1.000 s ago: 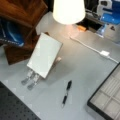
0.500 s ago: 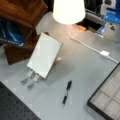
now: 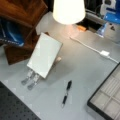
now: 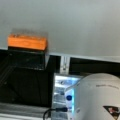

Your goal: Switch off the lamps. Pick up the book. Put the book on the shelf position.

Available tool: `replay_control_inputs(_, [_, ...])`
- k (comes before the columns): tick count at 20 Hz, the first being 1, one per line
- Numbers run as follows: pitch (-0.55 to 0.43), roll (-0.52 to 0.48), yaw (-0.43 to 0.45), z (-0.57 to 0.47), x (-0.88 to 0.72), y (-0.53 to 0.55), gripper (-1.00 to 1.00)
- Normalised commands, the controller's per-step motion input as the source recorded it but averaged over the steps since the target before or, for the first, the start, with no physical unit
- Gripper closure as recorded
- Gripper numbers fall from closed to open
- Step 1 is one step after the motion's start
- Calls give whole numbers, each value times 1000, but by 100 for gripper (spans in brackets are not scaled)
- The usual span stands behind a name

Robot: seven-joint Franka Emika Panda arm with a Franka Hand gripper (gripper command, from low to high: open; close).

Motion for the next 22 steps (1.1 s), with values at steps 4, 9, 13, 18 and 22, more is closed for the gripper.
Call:
replay_control_inputs(4, [-149, -23, -103, -203, -108, 153, 100])
replay_control_inputs(9, [-140, -33, -81, -277, -107, 109, 100])
replay_control_inputs(13, [-150, -44, -65, -304, -169, 66, 100])
replay_control_inputs(18, [-197, -59, -60, -323, -265, 40, 100])
replay_control_inputs(22, [-246, -56, -63, -356, -371, 21, 100])
